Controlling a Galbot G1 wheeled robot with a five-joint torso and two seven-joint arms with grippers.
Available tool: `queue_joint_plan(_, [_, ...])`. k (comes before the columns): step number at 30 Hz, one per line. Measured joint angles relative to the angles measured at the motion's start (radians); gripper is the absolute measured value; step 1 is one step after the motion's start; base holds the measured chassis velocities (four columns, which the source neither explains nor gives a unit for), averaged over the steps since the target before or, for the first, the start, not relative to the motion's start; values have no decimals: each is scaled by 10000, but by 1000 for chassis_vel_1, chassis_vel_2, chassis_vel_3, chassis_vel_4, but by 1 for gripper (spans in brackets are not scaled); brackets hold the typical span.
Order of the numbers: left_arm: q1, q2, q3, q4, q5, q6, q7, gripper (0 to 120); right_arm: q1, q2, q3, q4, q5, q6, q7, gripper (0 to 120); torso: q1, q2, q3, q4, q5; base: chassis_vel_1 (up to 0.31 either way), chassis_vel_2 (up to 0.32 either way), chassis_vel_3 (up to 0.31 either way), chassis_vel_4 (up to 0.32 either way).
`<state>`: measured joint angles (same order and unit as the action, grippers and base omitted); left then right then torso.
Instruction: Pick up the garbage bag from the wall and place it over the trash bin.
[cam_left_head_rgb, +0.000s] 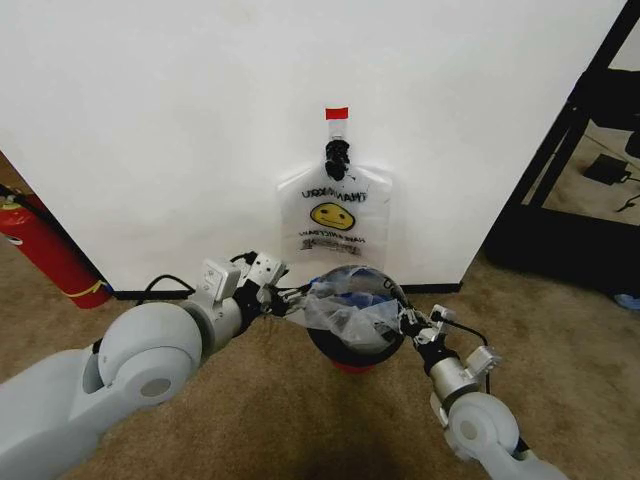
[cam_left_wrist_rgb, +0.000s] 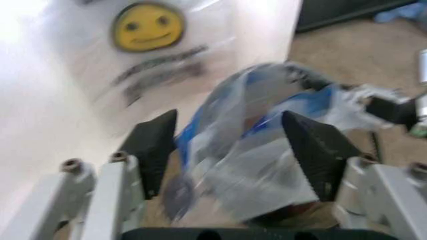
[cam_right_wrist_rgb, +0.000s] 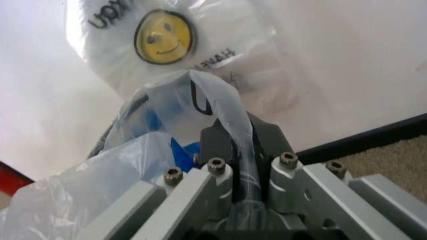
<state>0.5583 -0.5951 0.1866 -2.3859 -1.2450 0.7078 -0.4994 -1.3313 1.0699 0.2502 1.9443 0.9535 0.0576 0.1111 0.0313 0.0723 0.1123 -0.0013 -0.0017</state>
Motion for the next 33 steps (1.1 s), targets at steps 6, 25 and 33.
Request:
queue_joint_plan(6, [-1964,-1406,2377,1179,-77,4,217,92,-62,-69,-37,102,-233,1,-9,2,1,0,1,-4,0,0,0,0,0])
queue_joint_plan(25, [-3450,-2436,3819,3207,-1306,283,-146,68,-132,-295,46,392,-193,-85,104,2,2,0,1,-1,-1,0,0,0,0])
queue_joint_plan(33, [-3332,-2295,4156,3376,-1054,283,260,67,-139,-340,31,494,-100,-138,180,2,1,0,1,-1,-2,0,0,0,0])
